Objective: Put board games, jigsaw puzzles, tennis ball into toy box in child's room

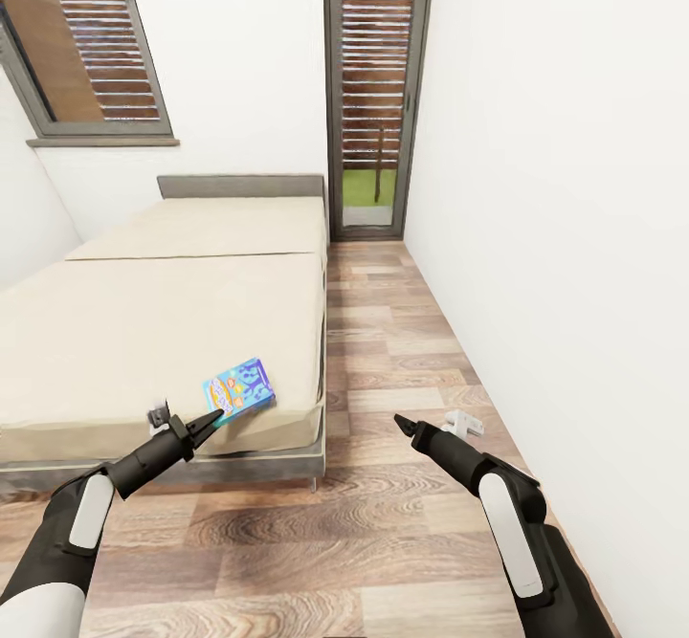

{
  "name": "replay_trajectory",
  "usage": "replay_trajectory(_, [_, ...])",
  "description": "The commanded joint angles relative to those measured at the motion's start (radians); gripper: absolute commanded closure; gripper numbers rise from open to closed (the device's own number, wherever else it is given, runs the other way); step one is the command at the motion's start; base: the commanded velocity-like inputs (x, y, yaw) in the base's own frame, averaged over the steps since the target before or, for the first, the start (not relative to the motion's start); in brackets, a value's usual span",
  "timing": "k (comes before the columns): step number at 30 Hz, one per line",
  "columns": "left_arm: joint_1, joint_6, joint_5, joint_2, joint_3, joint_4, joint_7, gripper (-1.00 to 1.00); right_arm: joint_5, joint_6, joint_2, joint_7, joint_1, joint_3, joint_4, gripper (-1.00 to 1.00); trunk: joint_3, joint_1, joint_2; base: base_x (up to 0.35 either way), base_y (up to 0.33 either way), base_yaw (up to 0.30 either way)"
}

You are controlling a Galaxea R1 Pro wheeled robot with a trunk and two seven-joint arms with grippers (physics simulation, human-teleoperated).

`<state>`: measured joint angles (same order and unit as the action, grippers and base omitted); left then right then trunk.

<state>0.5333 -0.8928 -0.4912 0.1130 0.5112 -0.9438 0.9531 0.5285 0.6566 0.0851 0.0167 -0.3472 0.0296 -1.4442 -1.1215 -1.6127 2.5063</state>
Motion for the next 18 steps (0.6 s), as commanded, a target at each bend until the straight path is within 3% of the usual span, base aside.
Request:
replay_trajectory(1, [0.001, -0.004, 0.002, 0.0, 0.001, 0.0, 0.003, 1.0, 0.002, 0.006, 0.001, 0.002, 0.0, 0.003, -0.001, -1.0, 0.003, 0.001, 0.0, 0.0, 0.0, 0.0])
replay_trajectory(18, [0.001, -0.051, 0.003, 0.003, -0.003, -0.004, 0.001, 1.0, 0.003, 0.003, 0.001, 0.002, 0.0, 0.004, -0.001, -1.0, 0.069, 0.008, -0.004, 0.0, 0.0, 0.0])
